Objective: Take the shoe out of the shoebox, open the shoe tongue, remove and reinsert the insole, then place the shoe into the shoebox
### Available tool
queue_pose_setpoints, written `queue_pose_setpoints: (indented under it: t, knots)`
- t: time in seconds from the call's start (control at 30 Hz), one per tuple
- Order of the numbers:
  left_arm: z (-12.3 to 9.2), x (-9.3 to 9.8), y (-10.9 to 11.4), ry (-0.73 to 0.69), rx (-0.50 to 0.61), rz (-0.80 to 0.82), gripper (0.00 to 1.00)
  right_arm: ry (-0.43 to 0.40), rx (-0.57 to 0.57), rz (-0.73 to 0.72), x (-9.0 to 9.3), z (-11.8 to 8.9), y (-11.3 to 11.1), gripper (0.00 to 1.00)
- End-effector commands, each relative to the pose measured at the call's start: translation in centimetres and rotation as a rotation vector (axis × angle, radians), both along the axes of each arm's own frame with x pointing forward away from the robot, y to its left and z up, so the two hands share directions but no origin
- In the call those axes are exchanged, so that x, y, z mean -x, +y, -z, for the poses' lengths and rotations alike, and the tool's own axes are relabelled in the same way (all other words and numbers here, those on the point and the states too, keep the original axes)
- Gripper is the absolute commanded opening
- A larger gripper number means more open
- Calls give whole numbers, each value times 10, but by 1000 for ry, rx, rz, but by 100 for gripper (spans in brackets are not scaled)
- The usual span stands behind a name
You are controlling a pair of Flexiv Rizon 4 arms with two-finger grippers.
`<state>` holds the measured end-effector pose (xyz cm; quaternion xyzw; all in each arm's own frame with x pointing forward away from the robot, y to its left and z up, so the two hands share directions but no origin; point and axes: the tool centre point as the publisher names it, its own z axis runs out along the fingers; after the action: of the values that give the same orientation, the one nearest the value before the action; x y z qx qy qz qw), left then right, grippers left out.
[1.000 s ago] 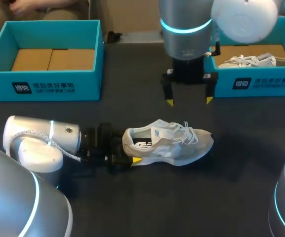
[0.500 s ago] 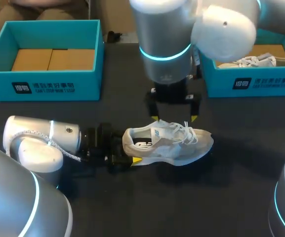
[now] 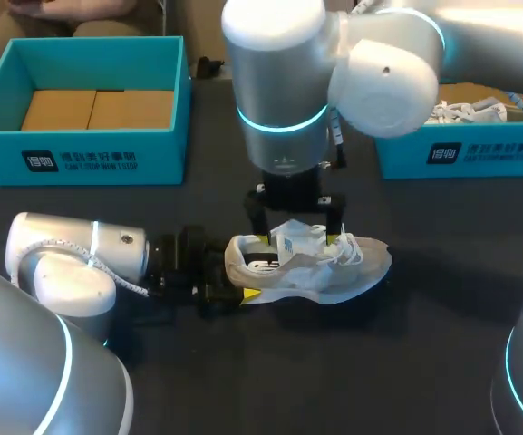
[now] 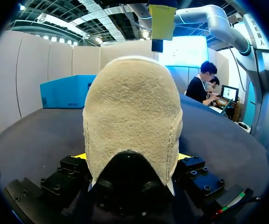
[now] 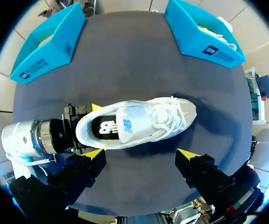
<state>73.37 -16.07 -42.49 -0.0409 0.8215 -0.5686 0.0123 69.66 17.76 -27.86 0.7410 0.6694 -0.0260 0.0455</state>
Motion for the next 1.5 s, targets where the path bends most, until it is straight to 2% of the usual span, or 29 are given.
queue_pose_setpoints:
  t: [0.03, 0.23, 0.63, 0.83, 1.1, 1.23, 1.5]
  knots:
    - [1, -3, -1, 1, -5, 1, 0, 10, -3, 0, 0, 10, 8, 100]
    - [1, -3, -1, 1, -5, 1, 0, -4, 4, -16, -1, 23, 17, 100]
    - [1, -3, -1, 1, -5, 1, 0, -57, 27, -68, -22, 47, 18, 100]
    - [1, -3, -1, 1, -5, 1, 0, -52, 49, -99, -28, 59, 18, 100]
    - [1, -3, -1, 1, -5, 1, 0, -53, 142, -125, -32, 78, 14, 100]
    - [1, -3, -1, 1, -5, 1, 0, -72, 215, -149, -35, 79, 12, 100]
    - [1, -3, -1, 1, -5, 1, 0, -81, 242, -148, -40, 90, 4, 100]
